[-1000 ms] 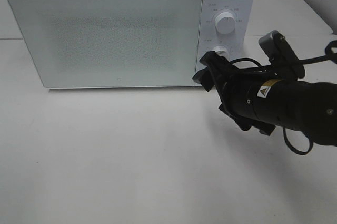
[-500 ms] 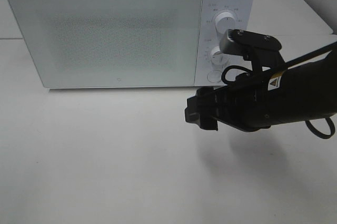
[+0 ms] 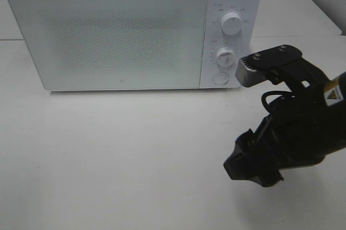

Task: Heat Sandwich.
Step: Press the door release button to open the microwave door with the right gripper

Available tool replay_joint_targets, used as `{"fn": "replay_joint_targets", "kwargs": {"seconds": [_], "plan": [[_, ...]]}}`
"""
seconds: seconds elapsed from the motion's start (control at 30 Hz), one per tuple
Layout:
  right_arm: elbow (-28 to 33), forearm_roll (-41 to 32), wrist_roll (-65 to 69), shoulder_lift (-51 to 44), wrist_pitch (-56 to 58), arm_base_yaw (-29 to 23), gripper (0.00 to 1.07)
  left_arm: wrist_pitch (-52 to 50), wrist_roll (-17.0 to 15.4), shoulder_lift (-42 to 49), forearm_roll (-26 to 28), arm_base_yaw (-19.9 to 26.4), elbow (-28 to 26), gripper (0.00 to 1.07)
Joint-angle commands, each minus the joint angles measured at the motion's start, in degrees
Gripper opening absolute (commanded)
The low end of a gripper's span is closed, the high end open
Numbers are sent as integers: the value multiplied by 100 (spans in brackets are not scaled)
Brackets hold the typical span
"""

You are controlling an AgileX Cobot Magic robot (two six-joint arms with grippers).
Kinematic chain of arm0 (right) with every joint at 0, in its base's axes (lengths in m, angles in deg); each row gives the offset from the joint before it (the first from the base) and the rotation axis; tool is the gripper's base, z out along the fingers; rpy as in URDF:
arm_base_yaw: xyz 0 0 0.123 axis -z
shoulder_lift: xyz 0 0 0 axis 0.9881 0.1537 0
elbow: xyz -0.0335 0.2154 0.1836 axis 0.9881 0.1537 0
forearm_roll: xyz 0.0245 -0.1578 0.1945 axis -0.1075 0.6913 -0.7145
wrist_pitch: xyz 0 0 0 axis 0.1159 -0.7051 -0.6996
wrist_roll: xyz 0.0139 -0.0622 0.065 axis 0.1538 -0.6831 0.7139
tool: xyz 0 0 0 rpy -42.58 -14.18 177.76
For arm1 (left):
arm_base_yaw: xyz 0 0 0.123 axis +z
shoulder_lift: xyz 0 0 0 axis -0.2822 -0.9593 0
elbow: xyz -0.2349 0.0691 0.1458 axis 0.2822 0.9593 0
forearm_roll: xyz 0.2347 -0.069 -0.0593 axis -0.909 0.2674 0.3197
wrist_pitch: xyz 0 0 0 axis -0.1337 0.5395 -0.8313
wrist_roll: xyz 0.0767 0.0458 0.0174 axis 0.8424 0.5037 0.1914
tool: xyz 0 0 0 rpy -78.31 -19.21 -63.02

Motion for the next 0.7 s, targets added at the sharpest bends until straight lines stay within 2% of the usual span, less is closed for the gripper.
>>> {"fn": "replay_joint_targets", "kwargs": {"seconds": [0.03,0.3,0.37,0.43,0.7], "plan": [[-40,115,-40,-476,665,0,76,-63,-29,115,17,-23,0,98],[-40,235,-17,-1707,1530,0,76,-63,-29,115,17,-23,0,98],[-40,327,34,-2406,1730,0,76,-63,-29,115,17,-23,0,98],[-40,344,92,-2595,1805,0,76,-63,-29,115,17,-23,0,98],[-40,435,435,-4343,2825,0,76,-63,-29,115,17,-23,0,98]]}}
